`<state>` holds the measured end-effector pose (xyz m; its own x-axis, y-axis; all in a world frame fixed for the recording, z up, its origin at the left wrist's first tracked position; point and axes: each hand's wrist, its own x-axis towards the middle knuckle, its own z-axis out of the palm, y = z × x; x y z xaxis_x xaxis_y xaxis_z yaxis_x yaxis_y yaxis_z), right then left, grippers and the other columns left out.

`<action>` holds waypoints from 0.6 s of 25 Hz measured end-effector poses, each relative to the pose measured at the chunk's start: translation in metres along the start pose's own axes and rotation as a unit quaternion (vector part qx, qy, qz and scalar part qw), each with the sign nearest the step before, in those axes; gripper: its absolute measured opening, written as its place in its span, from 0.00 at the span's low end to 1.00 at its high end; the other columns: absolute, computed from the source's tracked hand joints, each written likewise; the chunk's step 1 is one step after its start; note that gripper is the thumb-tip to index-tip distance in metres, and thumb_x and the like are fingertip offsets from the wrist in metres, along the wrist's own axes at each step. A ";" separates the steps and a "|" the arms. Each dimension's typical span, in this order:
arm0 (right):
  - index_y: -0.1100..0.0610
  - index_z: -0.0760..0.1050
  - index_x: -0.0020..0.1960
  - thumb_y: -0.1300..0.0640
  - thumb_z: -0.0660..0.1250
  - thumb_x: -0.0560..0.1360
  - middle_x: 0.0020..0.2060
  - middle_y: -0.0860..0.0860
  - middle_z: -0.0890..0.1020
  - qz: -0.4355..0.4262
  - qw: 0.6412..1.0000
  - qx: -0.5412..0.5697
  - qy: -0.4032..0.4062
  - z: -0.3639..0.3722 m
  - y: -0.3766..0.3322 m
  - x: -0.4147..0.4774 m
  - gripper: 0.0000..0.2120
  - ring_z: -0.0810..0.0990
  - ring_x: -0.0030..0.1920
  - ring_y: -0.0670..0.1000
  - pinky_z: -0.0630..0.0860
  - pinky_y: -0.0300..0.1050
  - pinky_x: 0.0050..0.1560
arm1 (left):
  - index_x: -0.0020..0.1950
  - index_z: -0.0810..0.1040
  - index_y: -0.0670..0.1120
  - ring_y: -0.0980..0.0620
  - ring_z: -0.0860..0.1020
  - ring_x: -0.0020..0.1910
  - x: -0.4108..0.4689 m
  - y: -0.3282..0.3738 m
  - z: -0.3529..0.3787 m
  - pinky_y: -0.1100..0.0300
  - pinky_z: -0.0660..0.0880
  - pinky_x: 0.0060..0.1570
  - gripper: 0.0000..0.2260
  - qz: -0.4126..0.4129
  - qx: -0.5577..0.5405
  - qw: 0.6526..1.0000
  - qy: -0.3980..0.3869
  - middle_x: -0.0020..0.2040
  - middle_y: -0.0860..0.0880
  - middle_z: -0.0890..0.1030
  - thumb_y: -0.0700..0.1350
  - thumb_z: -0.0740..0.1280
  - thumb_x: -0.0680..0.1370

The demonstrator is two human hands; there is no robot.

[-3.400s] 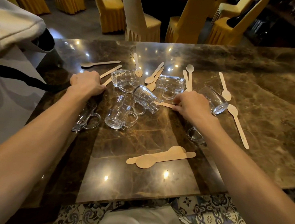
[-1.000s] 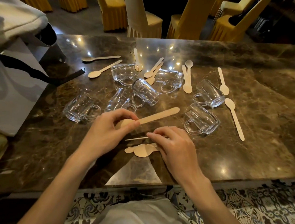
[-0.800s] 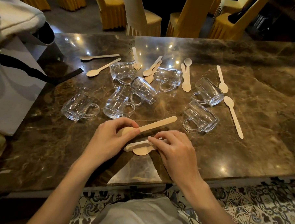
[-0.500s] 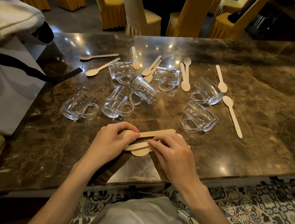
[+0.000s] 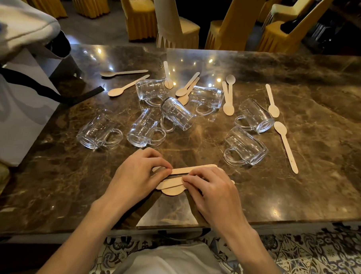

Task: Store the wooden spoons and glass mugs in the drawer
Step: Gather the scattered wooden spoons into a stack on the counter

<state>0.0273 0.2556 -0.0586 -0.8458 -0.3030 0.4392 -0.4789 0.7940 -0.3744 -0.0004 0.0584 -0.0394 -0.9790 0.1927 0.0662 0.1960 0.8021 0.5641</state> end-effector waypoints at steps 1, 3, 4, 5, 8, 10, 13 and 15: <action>0.53 0.83 0.44 0.55 0.72 0.72 0.42 0.46 0.82 0.000 1.000 0.003 -0.005 -0.001 0.000 0.002 0.03 0.79 0.44 0.49 0.77 0.45 0.43 | 0.48 0.82 0.60 0.61 0.71 0.49 0.000 0.000 -0.001 0.62 0.70 0.43 0.06 0.008 0.023 1.000 0.004 0.48 0.61 0.74 0.55 0.67 0.74; 0.53 0.82 0.44 0.54 0.72 0.71 0.41 0.46 0.83 0.006 1.000 0.006 -0.011 -0.005 -0.002 0.007 0.03 0.79 0.42 0.47 0.77 0.44 0.43 | 0.51 0.81 0.60 0.61 0.72 0.49 0.001 0.001 -0.003 0.63 0.70 0.43 0.08 0.021 0.048 0.999 0.000 0.49 0.61 0.74 0.56 0.66 0.74; 0.52 0.82 0.44 0.54 0.72 0.71 0.40 0.46 0.83 0.009 1.000 0.006 -0.011 -0.008 -0.002 0.011 0.03 0.79 0.41 0.47 0.76 0.43 0.43 | 0.52 0.80 0.60 0.61 0.73 0.50 0.002 0.002 -0.005 0.63 0.71 0.44 0.09 0.025 0.044 0.999 -0.005 0.49 0.62 0.74 0.57 0.65 0.74; 0.52 0.82 0.44 0.54 0.72 0.71 0.40 0.46 0.83 0.012 1.000 0.005 -0.011 -0.011 -0.003 0.018 0.03 0.79 0.41 0.46 0.76 0.42 0.43 | 0.53 0.80 0.60 0.61 0.73 0.50 0.004 0.003 -0.008 0.62 0.72 0.45 0.09 0.030 0.029 0.999 -0.008 0.50 0.62 0.75 0.57 0.65 0.74; 0.53 0.83 0.45 0.55 0.72 0.71 0.41 0.47 0.83 0.006 1.000 0.007 -0.007 -0.024 -0.001 0.052 0.04 0.79 0.40 0.46 0.76 0.43 0.43 | 0.53 0.80 0.57 0.60 0.76 0.47 0.017 0.004 -0.029 0.57 0.76 0.47 0.10 0.051 -0.016 0.999 0.011 0.49 0.59 0.77 0.56 0.66 0.74; 0.53 0.83 0.47 0.55 0.72 0.72 0.42 0.48 0.84 -0.009 1.000 0.013 -0.007 -0.032 -0.001 0.084 0.05 0.80 0.42 0.48 0.76 0.43 0.45 | 0.52 0.81 0.55 0.58 0.77 0.45 0.033 0.002 -0.049 0.54 0.76 0.46 0.09 0.055 -0.018 0.997 0.054 0.47 0.56 0.79 0.53 0.67 0.74; 0.53 0.82 0.50 0.53 0.70 0.73 0.44 0.49 0.84 -0.028 1.000 0.009 -0.010 -0.037 -0.003 0.138 0.07 0.79 0.43 0.48 0.76 0.44 0.45 | 0.53 0.80 0.53 0.54 0.78 0.46 0.061 -0.008 -0.077 0.51 0.77 0.48 0.09 0.038 -0.011 0.993 0.110 0.48 0.52 0.80 0.51 0.67 0.74; 0.52 0.82 0.50 0.53 0.68 0.74 0.45 0.48 0.83 -0.038 0.999 0.006 -0.013 -0.034 -0.003 0.173 0.07 0.76 0.42 0.46 0.72 0.38 0.41 | 0.53 0.80 0.53 0.54 0.78 0.46 0.081 -0.015 -0.091 0.53 0.77 0.49 0.09 0.017 -0.002 0.991 0.131 0.48 0.52 0.80 0.52 0.67 0.74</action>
<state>-0.1098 0.2188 0.0467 -0.8131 -0.3755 0.4449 -0.5438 0.7626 -0.3503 -0.0874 0.0103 0.0318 -0.9528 0.0669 0.2961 0.2301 0.7955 0.5606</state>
